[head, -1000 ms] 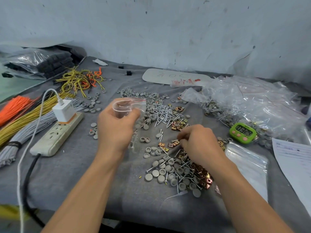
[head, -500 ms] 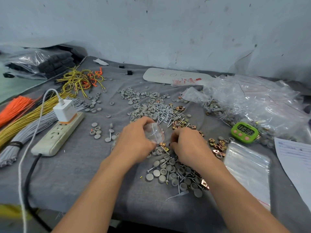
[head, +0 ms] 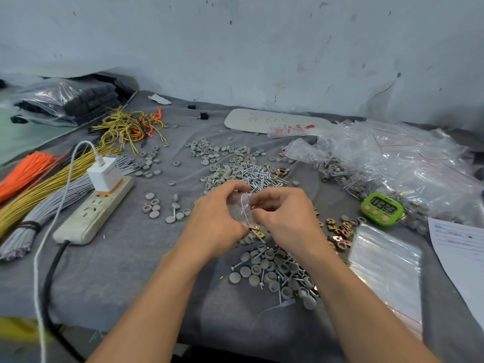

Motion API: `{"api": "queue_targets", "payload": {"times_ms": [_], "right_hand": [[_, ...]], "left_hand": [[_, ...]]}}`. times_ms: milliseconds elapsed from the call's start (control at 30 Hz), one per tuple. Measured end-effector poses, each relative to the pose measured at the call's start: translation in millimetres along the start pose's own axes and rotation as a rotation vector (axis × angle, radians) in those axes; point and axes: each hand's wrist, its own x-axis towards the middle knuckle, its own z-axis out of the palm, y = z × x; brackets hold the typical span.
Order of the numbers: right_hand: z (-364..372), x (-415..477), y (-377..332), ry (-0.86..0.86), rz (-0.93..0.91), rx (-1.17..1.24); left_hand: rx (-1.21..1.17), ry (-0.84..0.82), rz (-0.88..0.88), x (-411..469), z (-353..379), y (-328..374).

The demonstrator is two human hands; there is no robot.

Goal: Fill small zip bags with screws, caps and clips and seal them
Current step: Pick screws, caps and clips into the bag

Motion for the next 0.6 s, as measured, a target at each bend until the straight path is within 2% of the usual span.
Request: {"api": "queue_targets", "payload": {"times_ms": [67,133,233,333,433,600], "right_hand": [[2,2,-1,-0.010,0.021,0.097],[-3,6,2,0.073,0.053,0.122],[-16,11,11,0.198,0.082,-0.169],[-18,10,16,0.005,0.141,-0.500],[-9,6,13,-0.165,0.130,-0.702],[-3,4,11,-0.197,0.126,-0.729]], "left_hand": [[-0.062,0.034,0.000,0,-2,-2],[-0.110,0.075,-0.011,1,-6,-6],[-0.184,0.134,-0.014,2,-10,-10],[-0.281,0.192,-0.016,3,-13,-12],[-0.302,0.213,-0.010,2,-13,-12],[-0.294,0.196,0.004,2,-9,-10]]}}
